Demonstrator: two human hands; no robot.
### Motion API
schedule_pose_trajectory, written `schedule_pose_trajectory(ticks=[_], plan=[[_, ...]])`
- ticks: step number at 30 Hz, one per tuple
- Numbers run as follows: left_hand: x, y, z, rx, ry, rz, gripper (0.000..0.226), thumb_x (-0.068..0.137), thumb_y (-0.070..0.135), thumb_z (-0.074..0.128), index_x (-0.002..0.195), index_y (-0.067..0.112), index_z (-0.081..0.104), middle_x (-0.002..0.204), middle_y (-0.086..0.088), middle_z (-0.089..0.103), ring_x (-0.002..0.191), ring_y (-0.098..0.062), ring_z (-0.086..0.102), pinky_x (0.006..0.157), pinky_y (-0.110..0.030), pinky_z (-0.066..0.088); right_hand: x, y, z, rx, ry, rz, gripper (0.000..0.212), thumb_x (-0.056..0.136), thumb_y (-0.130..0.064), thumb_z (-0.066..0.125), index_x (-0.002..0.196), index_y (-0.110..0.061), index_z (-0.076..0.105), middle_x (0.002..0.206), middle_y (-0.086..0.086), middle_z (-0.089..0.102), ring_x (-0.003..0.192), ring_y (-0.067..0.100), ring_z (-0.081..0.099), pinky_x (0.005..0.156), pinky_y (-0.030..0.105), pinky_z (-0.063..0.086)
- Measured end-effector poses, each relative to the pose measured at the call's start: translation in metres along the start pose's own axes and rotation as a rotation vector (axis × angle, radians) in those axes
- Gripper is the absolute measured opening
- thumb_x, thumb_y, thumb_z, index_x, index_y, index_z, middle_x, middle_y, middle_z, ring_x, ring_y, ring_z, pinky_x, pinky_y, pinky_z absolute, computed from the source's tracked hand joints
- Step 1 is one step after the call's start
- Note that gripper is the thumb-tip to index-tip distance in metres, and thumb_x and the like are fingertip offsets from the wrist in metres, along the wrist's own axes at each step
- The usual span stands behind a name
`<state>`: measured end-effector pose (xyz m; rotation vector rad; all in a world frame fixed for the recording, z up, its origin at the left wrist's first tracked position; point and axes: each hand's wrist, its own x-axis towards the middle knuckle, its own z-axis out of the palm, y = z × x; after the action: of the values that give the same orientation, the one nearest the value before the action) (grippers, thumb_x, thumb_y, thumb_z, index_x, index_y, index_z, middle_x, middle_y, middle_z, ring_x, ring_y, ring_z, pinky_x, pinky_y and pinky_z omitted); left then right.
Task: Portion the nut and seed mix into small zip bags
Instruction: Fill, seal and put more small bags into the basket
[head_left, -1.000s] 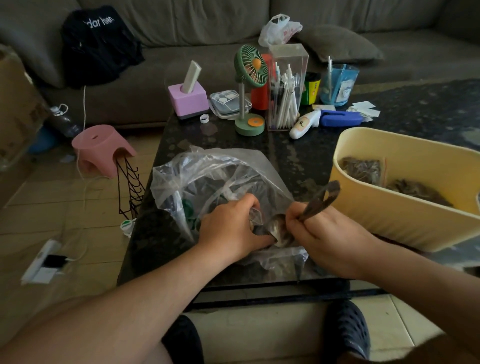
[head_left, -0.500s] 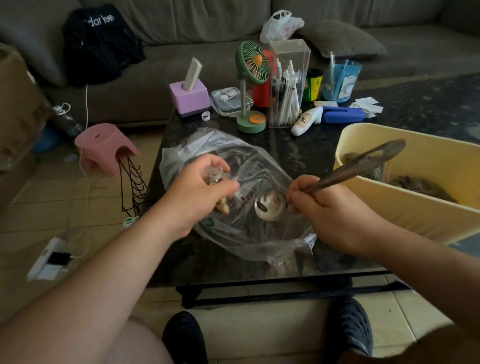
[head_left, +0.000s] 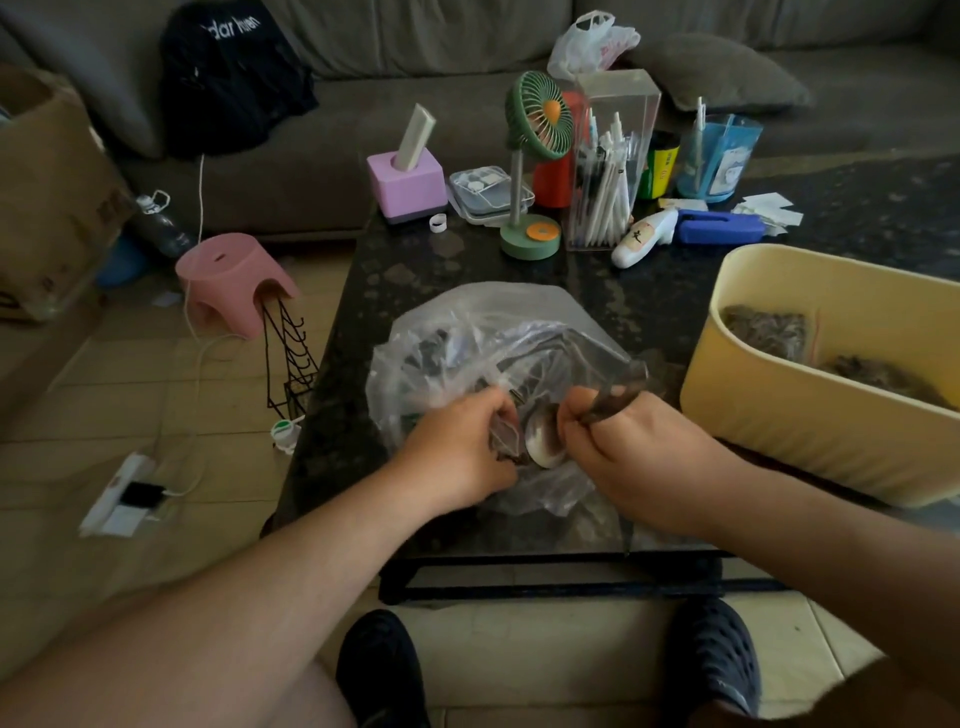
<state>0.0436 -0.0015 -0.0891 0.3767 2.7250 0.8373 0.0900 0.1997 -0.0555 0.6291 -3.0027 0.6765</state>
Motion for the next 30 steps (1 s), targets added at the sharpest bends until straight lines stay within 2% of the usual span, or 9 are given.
schedule_pose_trajectory(ticks=[5,9,14,17,20,22,25,28,30], plan=[[0.004,0.003,0.005,0.013,0.059,0.033,0.037,0.078,0.020,0.081,0.106,0.037,0.063,0.099,0.014,0.068,0.085,-0.004,0.064,0.075,-0.030,0.057,-0.005,-0.004,0.000,0.090,-0.059,-0.003,0.048,0.094,-0.053,0.015,0.094,-0.023,0.053,0.087,-0.010,0.053,0.074,0.005,0.050,0.069,0.021,0.038],[0.005,0.002,0.010,-0.066,0.116,0.021,0.031,0.083,0.022,0.082,0.103,0.037,0.064,0.097,0.017,0.066,0.086,0.001,0.063,0.071,-0.021,0.053,-0.005,0.005,-0.002,0.323,-0.052,0.217,0.024,0.106,-0.029,0.045,0.089,-0.028,0.061,0.079,-0.007,0.062,0.075,0.004,0.059,0.062,0.020,0.044],[0.007,0.003,0.007,-0.217,0.155,-0.018,0.028,0.082,0.038,0.089,0.094,0.039,0.064,0.089,0.015,0.072,0.067,-0.002,0.067,0.061,-0.024,0.054,-0.005,0.018,-0.002,0.698,-0.003,0.450,0.034,0.105,-0.023,0.051,0.080,-0.033,0.071,0.079,0.000,0.072,0.079,0.025,0.065,0.078,0.048,0.055],[0.009,0.007,0.000,-0.309,0.130,-0.075,0.021,0.087,0.027,0.084,0.097,0.035,0.067,0.088,0.009,0.076,0.056,-0.020,0.071,0.055,-0.034,0.061,-0.005,0.021,-0.005,0.782,0.028,0.506,0.037,0.106,-0.018,0.050,0.079,-0.028,0.073,0.080,0.010,0.073,0.079,0.029,0.063,0.083,0.058,0.055],[0.009,0.010,-0.005,-0.354,0.112,-0.093,0.021,0.090,0.014,0.078,0.097,0.032,0.068,0.087,0.007,0.077,0.056,-0.026,0.070,0.056,-0.037,0.060,-0.006,0.027,-0.014,0.749,0.099,0.500,0.031,0.105,-0.016,0.050,0.083,-0.020,0.071,0.080,0.014,0.073,0.079,0.034,0.066,0.088,0.062,0.055],[0.009,0.010,-0.005,-0.325,0.106,-0.084,0.019,0.090,0.016,0.078,0.095,0.032,0.069,0.086,0.007,0.076,0.057,-0.028,0.071,0.055,-0.035,0.059,-0.008,0.032,-0.025,0.591,0.137,0.456,0.028,0.105,-0.021,0.050,0.085,-0.024,0.068,0.079,0.007,0.073,0.080,0.028,0.068,0.081,0.052,0.057],[0.008,0.010,0.000,-0.240,0.094,-0.052,0.020,0.086,0.031,0.085,0.095,0.035,0.068,0.093,0.012,0.073,0.069,-0.014,0.071,0.061,-0.030,0.061,-0.013,0.036,-0.037,0.272,0.103,0.307,0.024,0.106,-0.026,0.047,0.087,-0.028,0.061,0.077,-0.003,0.066,0.074,0.008,0.060,0.069,0.033,0.051],[0.012,0.010,0.007,-0.054,0.130,0.017,0.029,0.078,0.052,0.087,0.094,0.041,0.066,0.103,0.016,0.065,0.093,-0.007,0.064,0.084,-0.036,0.059,-0.016,0.040,-0.032,0.191,0.032,0.232,0.023,0.106,-0.021,0.048,0.085,-0.025,0.057,0.075,-0.005,0.059,0.072,0.009,0.055,0.065,0.031,0.043],[0.011,0.015,0.011,0.054,0.122,0.042,0.037,0.071,0.065,0.086,0.091,0.042,0.064,0.104,0.017,0.056,0.099,-0.010,0.058,0.087,-0.037,0.055,-0.018,0.041,-0.028,0.168,-0.009,0.195,0.024,0.105,-0.019,0.048,0.084,-0.027,0.055,0.077,-0.006,0.058,0.073,0.008,0.054,0.068,0.031,0.044]])
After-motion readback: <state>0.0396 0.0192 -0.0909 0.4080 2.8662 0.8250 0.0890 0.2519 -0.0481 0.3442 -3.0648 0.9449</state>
